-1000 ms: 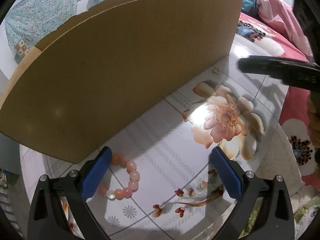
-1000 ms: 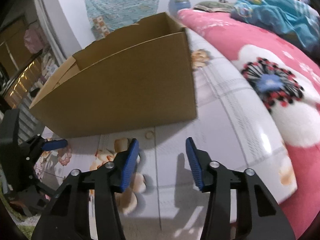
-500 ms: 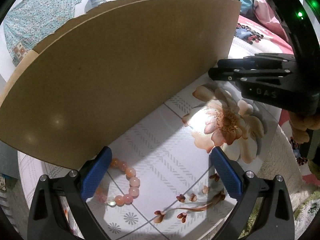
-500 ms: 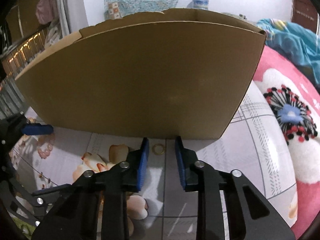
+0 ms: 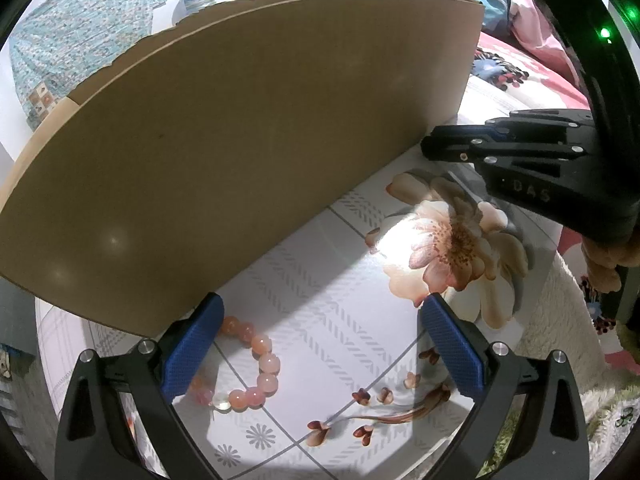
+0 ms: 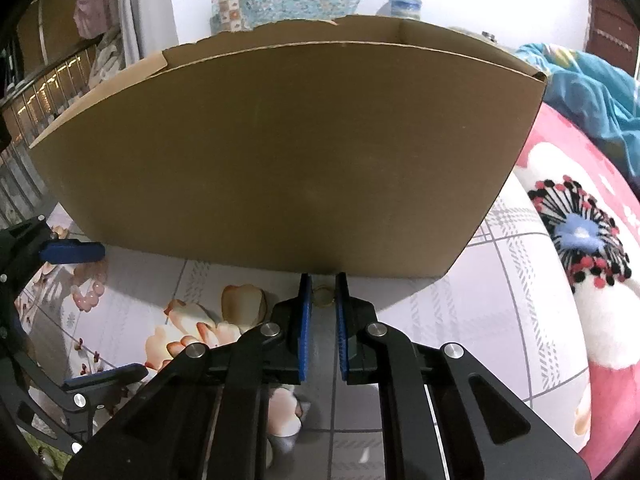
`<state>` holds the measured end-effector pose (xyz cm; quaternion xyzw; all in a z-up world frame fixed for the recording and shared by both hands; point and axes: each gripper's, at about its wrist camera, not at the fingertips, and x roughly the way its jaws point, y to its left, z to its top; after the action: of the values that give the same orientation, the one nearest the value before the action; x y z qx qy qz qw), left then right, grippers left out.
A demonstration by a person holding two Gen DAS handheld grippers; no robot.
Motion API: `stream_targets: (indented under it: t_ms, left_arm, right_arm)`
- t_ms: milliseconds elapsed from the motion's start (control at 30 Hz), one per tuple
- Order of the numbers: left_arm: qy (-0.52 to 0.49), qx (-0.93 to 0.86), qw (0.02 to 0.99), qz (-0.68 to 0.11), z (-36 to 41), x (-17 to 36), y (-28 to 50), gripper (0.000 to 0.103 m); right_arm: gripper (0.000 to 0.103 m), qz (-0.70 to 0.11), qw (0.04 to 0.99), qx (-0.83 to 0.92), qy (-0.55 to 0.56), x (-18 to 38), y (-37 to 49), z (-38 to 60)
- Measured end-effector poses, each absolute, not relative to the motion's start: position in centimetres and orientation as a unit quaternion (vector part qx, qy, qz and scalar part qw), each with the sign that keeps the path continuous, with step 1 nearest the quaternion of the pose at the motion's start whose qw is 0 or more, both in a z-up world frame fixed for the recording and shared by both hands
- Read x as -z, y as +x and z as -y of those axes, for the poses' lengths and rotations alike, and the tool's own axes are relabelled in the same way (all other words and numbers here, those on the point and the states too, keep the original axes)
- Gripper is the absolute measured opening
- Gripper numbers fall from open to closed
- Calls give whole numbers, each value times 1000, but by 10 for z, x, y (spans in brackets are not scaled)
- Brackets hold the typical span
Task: Organize jewelry
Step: 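Lower the right tool onto the small gold ring beside the box and close it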
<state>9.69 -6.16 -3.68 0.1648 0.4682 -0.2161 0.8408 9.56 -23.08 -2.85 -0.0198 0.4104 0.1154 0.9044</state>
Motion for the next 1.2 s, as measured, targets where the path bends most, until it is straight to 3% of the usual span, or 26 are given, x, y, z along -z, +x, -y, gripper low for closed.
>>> stream_targets:
  t_ms: [67, 100, 367, 467, 600, 767, 833, 900, 1200]
  left_arm:
    - [165, 217, 841, -468, 61, 37, 97, 97]
    - [165, 217, 841, -468, 61, 37, 97, 97]
    - [156, 217, 846, -461, 57, 36, 96, 97]
    - [145, 218, 849, -459, 52, 33, 95, 97]
    - [133, 218, 860, -442, 44, 21, 87, 97]
    - [121, 217, 871, -424, 31, 10, 75, 97]
    - [117, 213, 873, -422, 24, 7, 70, 97]
    - [112, 211, 875, -421, 19, 6, 66, 97]
    - [103, 197, 881, -417, 0, 4, 49, 97]
  right_arm:
    - [9, -412, 904, -116, -15, 27, 100, 233]
    - [0, -411, 904, -117, -14, 26, 99, 234]
    - [0, -407, 906, -114, -2, 16, 90, 245]
    - [3, -404, 907, -115, 6, 14, 87, 246]
    - [16, -401, 909, -114, -1, 16, 88, 245]
    - [19, -411, 903, -119, -16, 23, 101, 236]
    - [18, -419, 900, -113, -26, 27, 101, 234]
    - [9, -422, 899, -112, -31, 26, 101, 231]
    - [9, -443, 888, -122, -15, 24, 91, 234]
